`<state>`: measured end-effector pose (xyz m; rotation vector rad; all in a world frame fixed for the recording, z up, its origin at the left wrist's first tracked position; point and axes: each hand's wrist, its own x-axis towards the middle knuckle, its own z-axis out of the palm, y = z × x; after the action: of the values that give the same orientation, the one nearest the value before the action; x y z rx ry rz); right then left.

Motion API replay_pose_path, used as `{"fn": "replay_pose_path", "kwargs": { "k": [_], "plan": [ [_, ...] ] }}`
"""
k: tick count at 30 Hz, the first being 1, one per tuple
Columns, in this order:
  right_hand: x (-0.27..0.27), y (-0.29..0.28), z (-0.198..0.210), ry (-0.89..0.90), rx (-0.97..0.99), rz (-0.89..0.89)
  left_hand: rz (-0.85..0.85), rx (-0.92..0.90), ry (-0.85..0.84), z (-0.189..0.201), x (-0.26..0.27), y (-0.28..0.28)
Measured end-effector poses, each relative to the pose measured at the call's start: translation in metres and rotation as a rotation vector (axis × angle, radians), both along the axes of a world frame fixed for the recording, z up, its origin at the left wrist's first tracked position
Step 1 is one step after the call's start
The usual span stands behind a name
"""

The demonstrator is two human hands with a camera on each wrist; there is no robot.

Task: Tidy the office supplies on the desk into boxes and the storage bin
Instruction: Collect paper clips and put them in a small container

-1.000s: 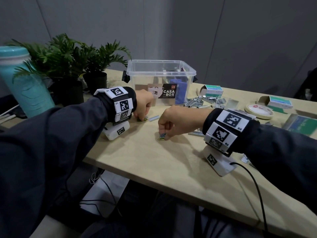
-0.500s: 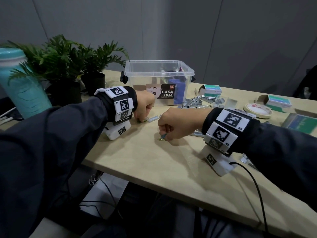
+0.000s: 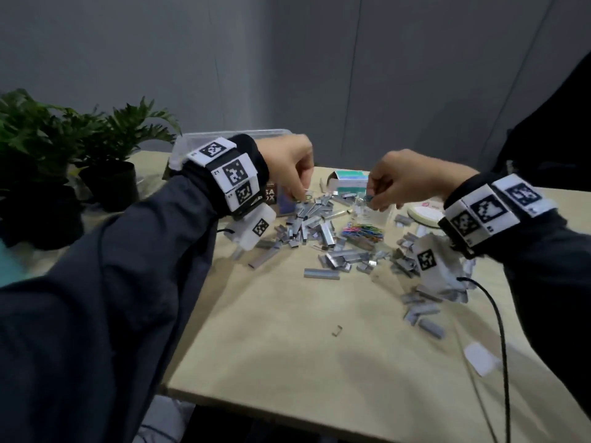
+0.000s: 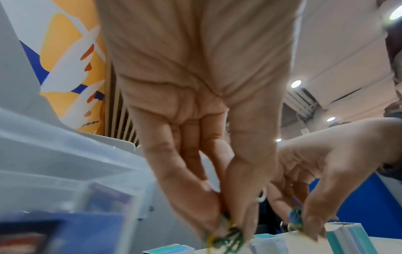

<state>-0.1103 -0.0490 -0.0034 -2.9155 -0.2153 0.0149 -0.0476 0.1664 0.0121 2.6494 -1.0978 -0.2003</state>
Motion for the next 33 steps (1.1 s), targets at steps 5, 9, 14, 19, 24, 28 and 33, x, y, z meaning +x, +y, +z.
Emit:
{"fn": "replay_pose_path", "kwargs": {
  "k": [5, 9, 14, 19, 24, 28, 33],
  "plan": [
    [0.007, -0.015, -0.023, 0.09, 0.044, -0.074, -0.083, -0.087, 0.053, -0.017, 0.012, -0.042],
    [0.013, -0.015, -0.029, 0.137, 0.056, -0.066, -0.085, -0.126, 0.089, -0.025, 0.025, -0.056],
    [0.016, -0.009, -0.032, 0.178, 0.094, -0.094, -0.096, -0.209, 0.143, -0.039, 0.032, -0.062],
    [0.008, -0.014, -0.027, 0.17, 0.148, -0.155, -0.14, -0.268, 0.165, -0.047, 0.029, -0.066],
    [-0.006, -0.042, -0.01, 0.021, 0.355, -0.256, -0.195, -0.197, 0.118, -0.047, 0.02, -0.079],
    [-0.014, -0.053, -0.008, -0.011, 0.446, -0.298, -0.233, -0.046, 0.117, -0.05, 0.02, -0.093],
    [-0.013, -0.056, -0.012, 0.014, 0.404, -0.331, -0.253, 0.04, 0.117, -0.052, 0.02, -0.102]
  ]
}}
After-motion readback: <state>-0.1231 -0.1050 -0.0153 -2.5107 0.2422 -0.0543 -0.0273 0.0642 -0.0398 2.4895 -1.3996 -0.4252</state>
